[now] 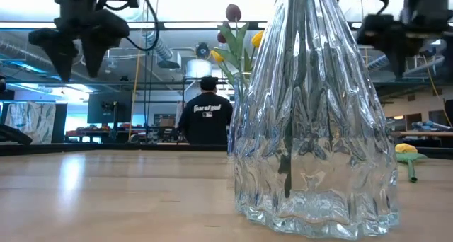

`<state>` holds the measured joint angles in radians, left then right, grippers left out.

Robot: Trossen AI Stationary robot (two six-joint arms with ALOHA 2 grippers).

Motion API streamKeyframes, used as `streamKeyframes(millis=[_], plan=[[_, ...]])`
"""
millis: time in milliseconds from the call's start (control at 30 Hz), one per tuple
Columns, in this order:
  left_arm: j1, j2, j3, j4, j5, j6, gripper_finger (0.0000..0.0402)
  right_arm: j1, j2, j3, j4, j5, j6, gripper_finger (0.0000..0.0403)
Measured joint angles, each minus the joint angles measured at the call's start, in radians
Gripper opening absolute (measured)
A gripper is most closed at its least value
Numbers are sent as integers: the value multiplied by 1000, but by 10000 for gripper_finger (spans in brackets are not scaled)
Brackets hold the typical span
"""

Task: Sort flowers into vase by color
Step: Put the yellow flower into the pink transparent vase

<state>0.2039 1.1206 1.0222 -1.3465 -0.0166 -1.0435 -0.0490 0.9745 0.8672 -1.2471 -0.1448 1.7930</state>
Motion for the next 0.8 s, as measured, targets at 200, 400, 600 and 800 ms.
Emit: streamKeyframes(millis=[200, 400, 600, 800], plan=[[0, -4, 0, -16, -50, 97, 330, 163, 19, -171, 312, 241, 470, 306], [0, -3, 0, -12, -59, 127, 330, 178, 137, -271, 430, 236, 538, 306], [0, -3, 0, -12, -59, 202, 330, 145, 269, -267, 439, 232, 534, 306], [0, -3, 0, -27, -44, 230, 330, 135, 371, -267, 477, 202, 528, 304]])
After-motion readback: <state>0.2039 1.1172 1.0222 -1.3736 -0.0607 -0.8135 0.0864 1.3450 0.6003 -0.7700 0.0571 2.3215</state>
